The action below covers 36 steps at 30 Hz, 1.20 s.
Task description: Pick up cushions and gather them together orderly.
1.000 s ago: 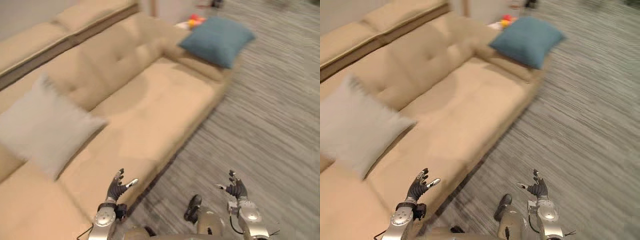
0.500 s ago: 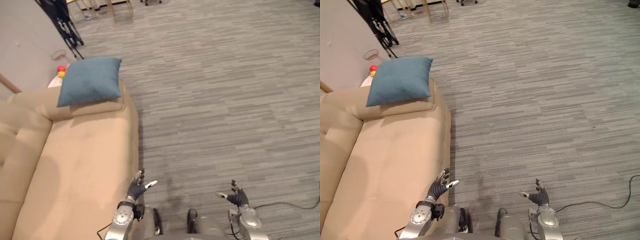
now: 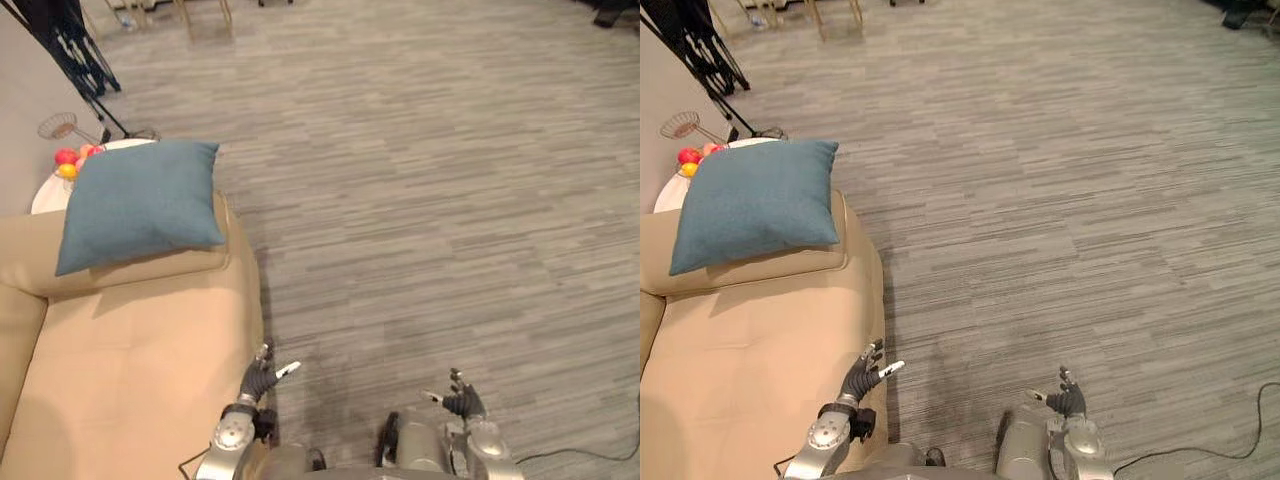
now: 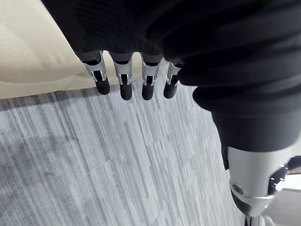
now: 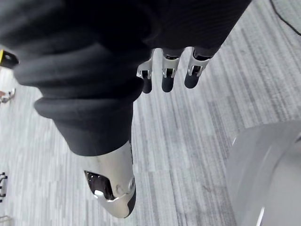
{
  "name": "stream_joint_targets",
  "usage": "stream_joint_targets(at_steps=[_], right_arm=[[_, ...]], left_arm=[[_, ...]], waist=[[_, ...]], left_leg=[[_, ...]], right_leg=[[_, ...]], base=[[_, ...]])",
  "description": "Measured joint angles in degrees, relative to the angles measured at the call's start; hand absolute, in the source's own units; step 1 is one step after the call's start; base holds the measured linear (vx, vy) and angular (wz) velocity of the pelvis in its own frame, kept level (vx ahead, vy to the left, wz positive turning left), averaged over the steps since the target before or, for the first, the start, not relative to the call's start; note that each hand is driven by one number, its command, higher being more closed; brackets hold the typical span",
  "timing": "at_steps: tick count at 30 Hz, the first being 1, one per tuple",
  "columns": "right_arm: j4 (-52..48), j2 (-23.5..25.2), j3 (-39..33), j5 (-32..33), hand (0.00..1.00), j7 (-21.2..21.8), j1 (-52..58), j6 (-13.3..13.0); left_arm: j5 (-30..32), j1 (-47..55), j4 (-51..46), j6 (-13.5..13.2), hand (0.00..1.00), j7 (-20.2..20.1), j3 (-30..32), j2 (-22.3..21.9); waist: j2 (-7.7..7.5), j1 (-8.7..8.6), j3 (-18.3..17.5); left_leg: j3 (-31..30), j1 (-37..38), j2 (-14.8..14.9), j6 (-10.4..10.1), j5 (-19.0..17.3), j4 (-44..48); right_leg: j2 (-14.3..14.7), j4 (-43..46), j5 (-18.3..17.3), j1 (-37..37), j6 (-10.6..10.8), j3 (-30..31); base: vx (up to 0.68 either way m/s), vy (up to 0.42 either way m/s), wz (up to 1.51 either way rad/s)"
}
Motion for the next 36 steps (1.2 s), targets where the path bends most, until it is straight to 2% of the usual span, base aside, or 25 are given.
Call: stream_joint_targets(at_steps=[1,2,3,4,5,6,7,8,9,11,13,15,16,17,18,19,22,23,24,26,27,31,33,34,36], right_arm=[[-0.1,-0.1,-0.1,0.0,0.0,0.0,0.1,0.0],[-0.3,0.1,0.0,0.0,0.0,-0.1,0.6,0.1],[-0.3,0.0,0.0,0.0,0.0,-0.1,1.1,0.2],[-0.1,-1.1,0.0,0.0,0.0,0.0,0.9,0.7],[-0.6,-1.3,0.0,0.1,0.0,0.0,0.3,0.8],[-1.2,-1.3,0.0,0.2,0.0,0.0,0.1,0.8],[-1.7,-1.3,0.1,0.3,0.0,0.0,0.1,0.7],[-1.8,-1.1,0.0,0.6,0.0,-0.1,0.2,0.6],[-1.9,-0.9,-0.2,0.7,0.0,-0.3,0.5,0.6],[-2.5,-0.7,-1.0,1.4,0.0,-0.3,1.2,0.4],[-2.7,-1.0,-3.0,2.3,0.0,-0.4,1.4,0.3],[-2.8,-0.9,-4.1,2.4,0.0,-0.5,1.5,0.2],[-2.8,-1.0,-4.6,2.4,0.0,-0.5,2.5,0.2],[-2.1,-1.3,-4.6,2.4,0.0,-0.5,3.3,0.2],[-1.6,-0.8,-4.3,2.4,0.0,-0.6,3.0,0.3],[-1.5,0.1,-3.4,2.2,0.0,-0.5,2.5,0.2],[0.0,-0.1,-3.6,1.7,0.0,-0.2,1.6,0.3],[0.0,0.2,-3.8,1.6,0.0,0.0,2.1,0.4],[0.0,0.3,-3.7,1.5,0.0,0.0,1.9,0.4],[0.1,0.6,-3.4,0.4,0.0,0.1,2.4,0.7],[-0.2,0.6,-3.2,0.4,0.0,0.1,2.4,0.6],[-0.5,0.4,-3.2,0.5,0.0,0.1,2.0,0.2],[-0.5,0.4,-3.6,0.7,0.0,0.0,3.1,0.2],[-0.4,0.6,-3.8,0.8,0.0,0.0,3.6,0.2],[-0.4,2.0,-5.0,2.5,0.0,-0.1,6.3,0.2]], left_arm=[[0.0,0.3,0.0,-0.1,0.0,0.4,0.7,0.1],[0.1,0.9,0.2,-0.1,0.0,0.4,1.4,0.3],[0.1,1.0,0.7,-0.1,0.0,0.5,1.4,0.5],[0.1,0.3,2.1,0.1,0.0,0.6,1.8,-1.2],[0.2,0.9,2.3,0.0,0.0,0.6,1.8,-2.1],[0.1,0.8,2.8,0.0,0.0,0.5,1.9,-2.8],[0.1,0.8,3.2,0.0,0.0,0.5,2.0,-3.3],[0.1,0.7,3.4,0.0,0.0,0.4,2.2,-3.4],[0.1,0.8,3.4,0.0,0.0,0.3,3.1,-3.4],[0.0,0.6,3.5,-0.1,0.0,0.4,4.3,-3.4],[0.0,0.8,3.9,0.0,0.0,0.4,5.5,-3.4],[0.0,0.8,4.8,0.0,0.0,0.4,6.1,-3.5],[0.0,1.0,5.2,0.0,0.0,0.4,6.2,-3.8],[0.1,2.2,5.5,0.1,0.0,0.5,6.5,-3.9],[0.1,2.9,5.6,0.1,0.0,0.5,7.1,-3.7],[0.0,3.8,5.6,0.3,0.0,0.5,8.8,-3.9],[0.0,4.7,7.1,0.8,0.0,0.5,10.4,-5.1],[-0.1,5.0,7.8,1.1,0.0,0.6,10.6,-4.7],[-0.1,5.0,7.9,1.2,0.0,0.6,10.6,-4.2],[-0.1,5.3,7.8,1.2,0.0,0.9,10.9,-3.9],[-0.3,5.5,7.8,1.1,0.0,1.4,10.9,-3.6],[-1.8,3.8,7.8,1.0,0.0,1.9,11.0,-3.1],[-1.9,1.8,7.9,1.0,0.0,1.9,10.8,-3.2],[-1.9,1.3,7.9,1.0,0.0,1.9,10.8,-3.2],[-2.0,0.7,7.9,1.0,0.0,1.9,11.0,-3.0]], waist=[[-0.49,-0.53,-0.2],[-1.88,-0.66,-0.8],[-2.1,-0.88,-0.9],[0.29,-0.54,-0.9],[0.81,-0.5,-1.0],[1.11,-0.42,-1.0],[1.09,-0.1,-0.6],[1.24,1.02,-0.2],[-0.03,1.04,0.5],[-0.61,1.01,0.7],[-0.35,1.23,0.8],[-0.46,1.27,0.9],[0.08,1.07,0.7],[0.27,1.44,0.6],[-0.36,1.47,0.3],[-2.25,2.31,-0.4],[-3.0,3.1,-0.4],[-3.68,2.25,-0.6],[-3.96,2.02,-0.7],[-4.0,1.26,-0.8],[-3.69,1.22,-0.9],[-2.96,1.13,-1.1],[-3.28,0.88,-1.1],[-3.58,0.88,-1.0],[-5.37,0.83,-0.9]], left_leg=[[-1.6,1.9,0.1,-2.4,-0.5,-0.3],[-2.9,3.1,0.2,-5.4,-2.3,2.0],[-3.6,3.3,0.4,-6.6,-3.1,4.5],[-3.8,2.0,2.8,-7.9,-3.0,9.7],[-3.2,-2.4,5.0,-10.2,1.8,19.5],[-1.7,-5.4,6.5,-9.5,7.6,27.4],[0.3,-7.6,9.1,-8.3,8.9,33.3],[5.1,-10.0,13.1,-5.6,7.2,41.4],[7.3,-11.5,13.8,-4.0,5.8,43.9],[9.1,-15.0,12.7,-3.4,5.4,39.4],[12.7,-18.4,11.2,-3.5,5.5,27.0],[15.5,-19.6,8.7,-5.2,6.9,14.6],[19.2,-18.8,7.5,-6.8,10.2,4.8],[21.2,-18.0,6.8,-1.4,16.4,1.5],[21.8,-17.6,5.7,1.0,15.7,1.7],[22.1,-18.3,3.6,2.8,12.5,3.8],[19.3,-18.6,1.1,4.7,7.4,8.5],[15.7,-16.4,-1.8,5.3,6.0,8.0],[14.0,-15.2,-3.1,5.5,5.5,7.7],[8.0,-9.5,-5.6,5.8,4.6,5.9],[5.7,-6.7,-6.1,5.8,4.6,4.5],[-3.8,-2.7,-6.1,4.1,3.8,3.5],[-10.4,-2.5,-6.1,1.2,2.2,4.4],[-11.7,-2.5,-6.1,0.3,1.7,5.0],[-14.8,-2.7,-6.1,-4.2,-1.0,8.6]], right_leg=[[0.9,-9.1,6.3,0.6,0.3,2.4],[0.8,-11.9,13.3,0.4,-0.8,4.4],[0.6,-9.5,18.1,0.7,-1.8,4.7],[1.7,-5.1,15.2,0.6,-2.8,3.2],[1.7,-3.3,10.9,2.0,-3.7,1.6],[2.1,-3.6,9.2,4.1,-4.4,0.8],[2.7,-5.0,8.6,6.6,-5.0,0.2],[3.8,-8.6,8.0,12.1,-5.8,-0.3],[3.6,-12.1,7.7,17.2,-5.8,-1.4],[2.6,-16.0,6.6,22.8,-5.1,-3.9],[1.7,-17.4,5.4,25.6,-3.7,-6.2],[0.4,-18.2,4.3,27.6,-2.1,-8.6],[0.2,-19.1,3.2,29.9,-0.6,-11.0],[0.3,-18.9,1.4,31.7,0.9,-12.7],[-0.4,-18.3,0.1,32.5,1.3,-13.1],[-3.1,-15.7,-2.2,32.2,1.0,-14.2],[-7.7,-3.5,-3.0,30.5,3.3,-15.0],[-12.5,13.6,0.5,25.6,6.0,-12.2],[-13.7,20.4,1.4,23.2,6.6,-9.7],[-12.9,33.6,-2.7,18.0,4.4,-5.7],[-11.8,33.1,-4.4,16.2,3.2,-5.7],[-4.1,14.1,-6.3,9.9,1.9,-0.7],[1.3,-2.4,-1.9,8.1,3.5,11.9],[1.9,-5.5,0.1,8.0,3.3,14.8],[1.0,-10.6,12.4,10.1,3.6,18.4]], base=[[0.65,-0.16,0.92],[0.67,-0.214,1.01],[0.68,-0.251,0.67],[0.64,-0.256,0.49],[0.62,-0.246,0.37],[0.58,-0.258,0.38],[0.58,-0.237,0.19],[0.67,-0.242,0.19],[0.53,-0.166,0.33],[0.43,-0.083,0.61],[0.39,0.024,0.57],[0.27,0.083,0.64],[0.37,0.158,0.86],[0.46,0.202,0.86],[0.49,0.217,0.68],[0.5,0.207,0.54],[0.42,0.208,0.76],[0.5,0.257,1.3],[0.6,0.246,1.48],[0.55,0.108,1.47],[0.47,0.052,1.28],[0.41,-0.053,1.44],[0.37,-0.18,1.75],[0.35,-0.29,1.82],[0.35,-0.379,1.92]])
